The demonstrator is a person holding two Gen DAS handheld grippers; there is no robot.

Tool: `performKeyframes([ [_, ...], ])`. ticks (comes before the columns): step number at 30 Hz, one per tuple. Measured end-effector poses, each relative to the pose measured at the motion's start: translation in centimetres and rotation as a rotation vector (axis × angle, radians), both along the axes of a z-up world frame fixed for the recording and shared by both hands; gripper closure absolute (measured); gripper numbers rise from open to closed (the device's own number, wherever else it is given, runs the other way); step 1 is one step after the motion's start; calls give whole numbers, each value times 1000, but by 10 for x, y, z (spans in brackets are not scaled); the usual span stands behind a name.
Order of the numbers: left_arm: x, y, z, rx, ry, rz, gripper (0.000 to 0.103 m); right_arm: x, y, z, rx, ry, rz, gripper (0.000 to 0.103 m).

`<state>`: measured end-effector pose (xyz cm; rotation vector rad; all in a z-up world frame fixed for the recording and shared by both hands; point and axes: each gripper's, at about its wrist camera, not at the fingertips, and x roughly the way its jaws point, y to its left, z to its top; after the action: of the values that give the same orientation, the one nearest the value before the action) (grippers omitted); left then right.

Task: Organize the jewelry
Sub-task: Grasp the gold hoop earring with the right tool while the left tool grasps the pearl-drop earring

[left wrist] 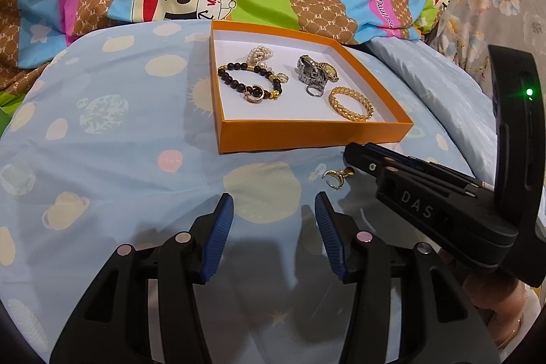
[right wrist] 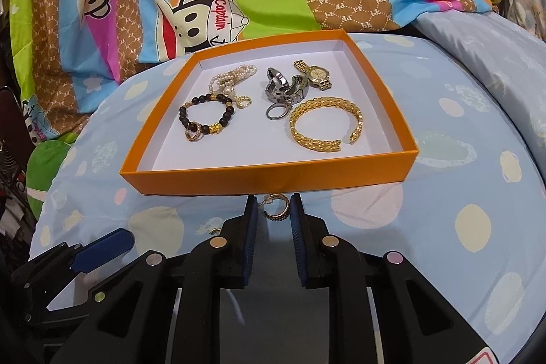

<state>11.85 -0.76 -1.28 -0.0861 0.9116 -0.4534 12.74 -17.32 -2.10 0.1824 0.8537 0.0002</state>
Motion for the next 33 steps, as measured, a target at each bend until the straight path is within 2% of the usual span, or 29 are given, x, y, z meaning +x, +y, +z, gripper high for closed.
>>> performKeyframes([
  [6, -1, -9, 2, 1, -2, -29, 55, -20, -22, 10, 16, -29, -56, 85],
  [13, 1, -38, 4, 20, -21, -83, 55, -38, -40, 15, 30, -41, -96, 85],
  [20, 10, -59, -1, 49, -22, -102, 55, -41, -45, 14, 41, -45, -99, 85],
  [33, 18, -67, -4, 83, -31, -91, 59, -39, -46, 10, 53, -39, -92, 85],
])
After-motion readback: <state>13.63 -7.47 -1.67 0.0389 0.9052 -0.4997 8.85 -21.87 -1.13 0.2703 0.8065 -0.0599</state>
